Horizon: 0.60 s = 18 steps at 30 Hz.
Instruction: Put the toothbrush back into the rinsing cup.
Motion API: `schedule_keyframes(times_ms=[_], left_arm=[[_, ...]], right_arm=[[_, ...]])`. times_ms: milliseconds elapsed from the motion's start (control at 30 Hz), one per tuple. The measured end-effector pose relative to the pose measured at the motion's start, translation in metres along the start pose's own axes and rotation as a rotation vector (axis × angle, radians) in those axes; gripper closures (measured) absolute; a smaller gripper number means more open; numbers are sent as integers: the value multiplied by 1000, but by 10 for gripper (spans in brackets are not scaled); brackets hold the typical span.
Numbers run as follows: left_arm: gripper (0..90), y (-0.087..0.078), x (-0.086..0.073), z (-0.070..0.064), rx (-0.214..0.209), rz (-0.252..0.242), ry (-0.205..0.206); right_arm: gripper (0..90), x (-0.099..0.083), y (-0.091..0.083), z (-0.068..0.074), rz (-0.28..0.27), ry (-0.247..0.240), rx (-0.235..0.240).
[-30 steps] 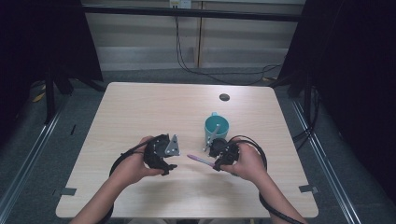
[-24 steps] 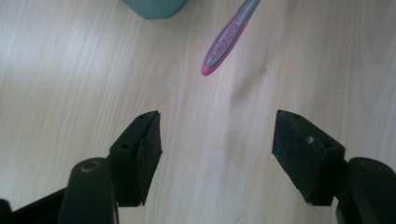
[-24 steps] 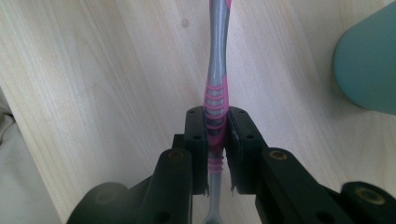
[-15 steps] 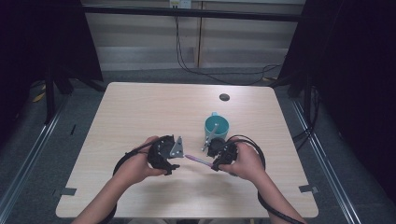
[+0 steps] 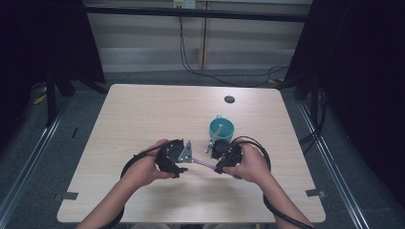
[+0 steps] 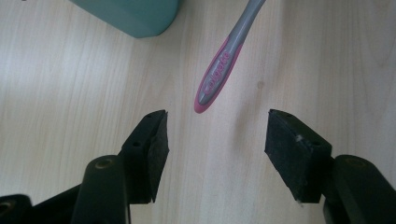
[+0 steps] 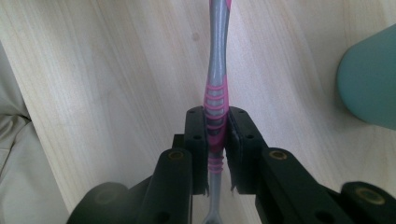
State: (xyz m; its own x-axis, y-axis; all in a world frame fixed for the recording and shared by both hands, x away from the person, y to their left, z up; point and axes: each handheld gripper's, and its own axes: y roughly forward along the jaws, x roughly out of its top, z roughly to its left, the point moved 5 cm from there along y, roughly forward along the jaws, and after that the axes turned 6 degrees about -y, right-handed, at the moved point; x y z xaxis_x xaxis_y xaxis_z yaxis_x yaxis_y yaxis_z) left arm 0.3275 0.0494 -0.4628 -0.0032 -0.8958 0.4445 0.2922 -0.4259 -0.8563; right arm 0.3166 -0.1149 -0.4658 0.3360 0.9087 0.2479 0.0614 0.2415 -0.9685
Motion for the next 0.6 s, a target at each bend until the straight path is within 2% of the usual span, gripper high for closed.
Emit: schedule_keyframes(times_ms=[233,267,467,600], left_arm=[[438,5,3,-2,-30,-17,31],[452,6,5,-2,-37,-26,50],[482,8,7,-4,-63,-45,49],[515,8,8,-3,-67,-36,32]], right_arm=[[801,0,-1,-1,-3,-13,-8],[801,0,-2,-1,-3,-16,-9],[801,0,-3,0,-6,-18,1],[801,1,-2,0,-10,-16,3]])
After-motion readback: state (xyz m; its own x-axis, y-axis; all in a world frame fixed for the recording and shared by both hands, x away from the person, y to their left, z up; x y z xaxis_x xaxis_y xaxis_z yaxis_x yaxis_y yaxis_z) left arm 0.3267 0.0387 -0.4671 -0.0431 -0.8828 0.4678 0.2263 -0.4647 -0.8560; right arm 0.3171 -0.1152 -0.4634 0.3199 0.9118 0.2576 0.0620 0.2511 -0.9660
